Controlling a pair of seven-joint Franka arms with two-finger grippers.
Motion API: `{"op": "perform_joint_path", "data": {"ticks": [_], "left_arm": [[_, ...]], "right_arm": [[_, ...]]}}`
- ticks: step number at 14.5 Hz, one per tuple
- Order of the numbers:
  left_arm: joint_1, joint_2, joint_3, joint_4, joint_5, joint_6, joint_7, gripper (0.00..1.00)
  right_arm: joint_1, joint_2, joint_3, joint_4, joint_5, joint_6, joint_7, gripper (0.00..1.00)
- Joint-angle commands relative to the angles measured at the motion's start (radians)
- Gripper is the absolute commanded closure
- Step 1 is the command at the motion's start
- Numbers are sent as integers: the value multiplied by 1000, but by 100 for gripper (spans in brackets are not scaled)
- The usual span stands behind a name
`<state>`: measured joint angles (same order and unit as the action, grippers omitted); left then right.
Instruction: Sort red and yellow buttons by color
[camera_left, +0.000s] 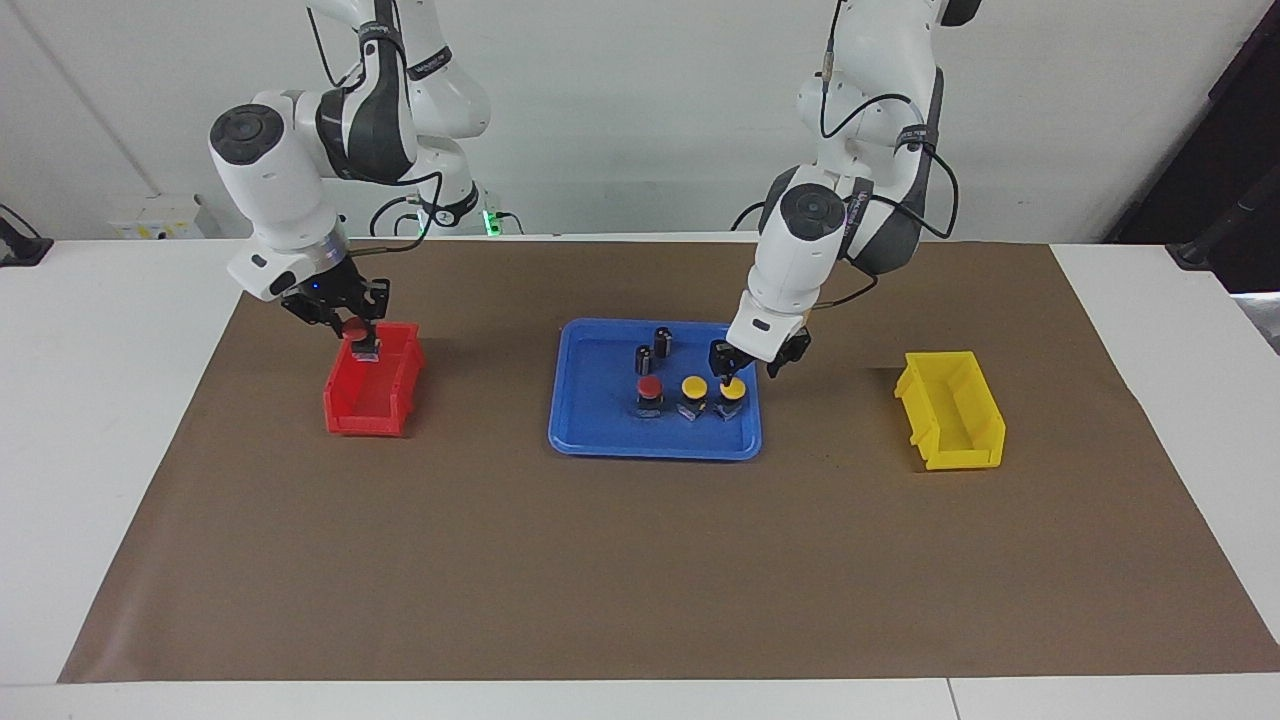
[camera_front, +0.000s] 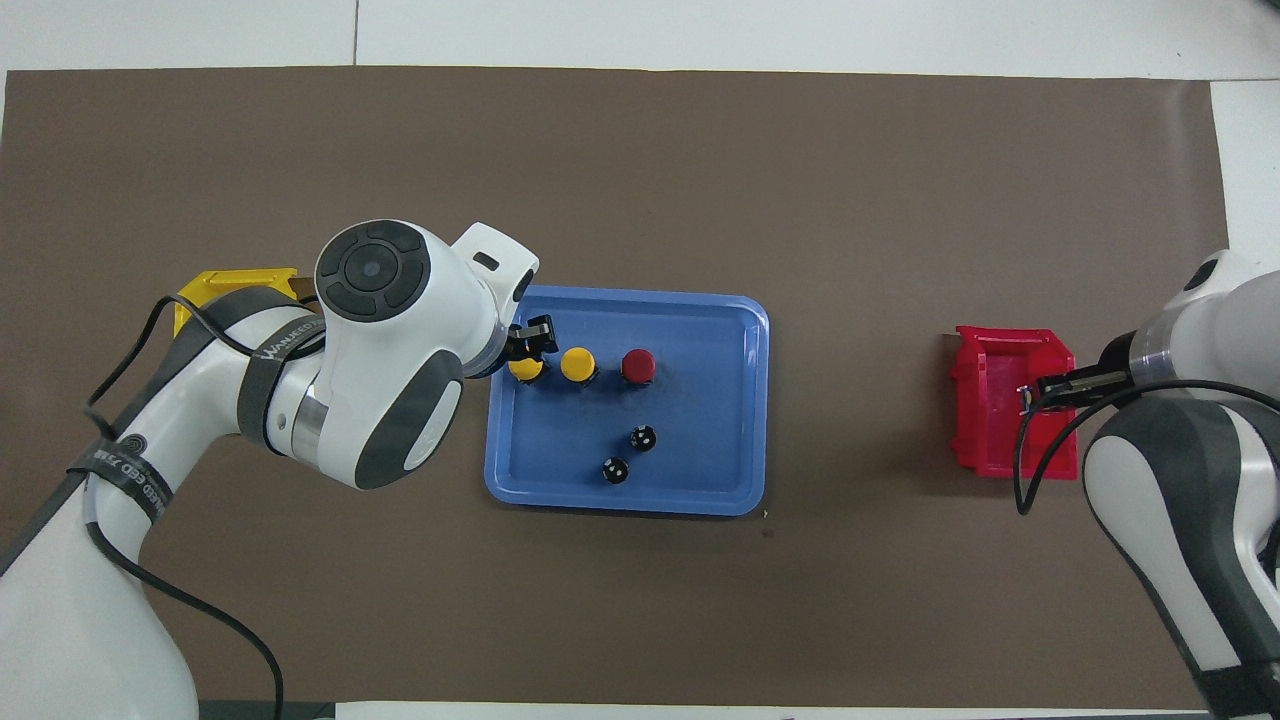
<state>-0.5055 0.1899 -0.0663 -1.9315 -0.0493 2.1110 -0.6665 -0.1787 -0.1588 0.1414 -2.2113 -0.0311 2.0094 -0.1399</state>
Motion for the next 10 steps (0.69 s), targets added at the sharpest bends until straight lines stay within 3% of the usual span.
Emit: {"op": "perform_joint_path", "data": {"ticks": [1, 6, 7, 8, 10], "left_arm": [[-28, 28, 16, -9, -6, 44, -16, 22], [-41, 59, 16, -7, -6, 55, -25, 23], [-42, 57, 16, -7, -6, 46, -28, 46], [-41, 57, 16, -7, -6, 40, -36, 98], [-41, 59, 16, 6, -6, 32, -41, 99]], "right_arm": [[-19, -27, 12, -79, 55, 74, -20, 83], [-21, -22, 11, -191, 63, 196, -85, 83], [-30, -22, 10, -202, 63, 210, -99, 83], [-34, -24, 10, -208, 63, 216, -110, 83], [-45, -24, 10, -221, 63, 224, -141, 83]]}}
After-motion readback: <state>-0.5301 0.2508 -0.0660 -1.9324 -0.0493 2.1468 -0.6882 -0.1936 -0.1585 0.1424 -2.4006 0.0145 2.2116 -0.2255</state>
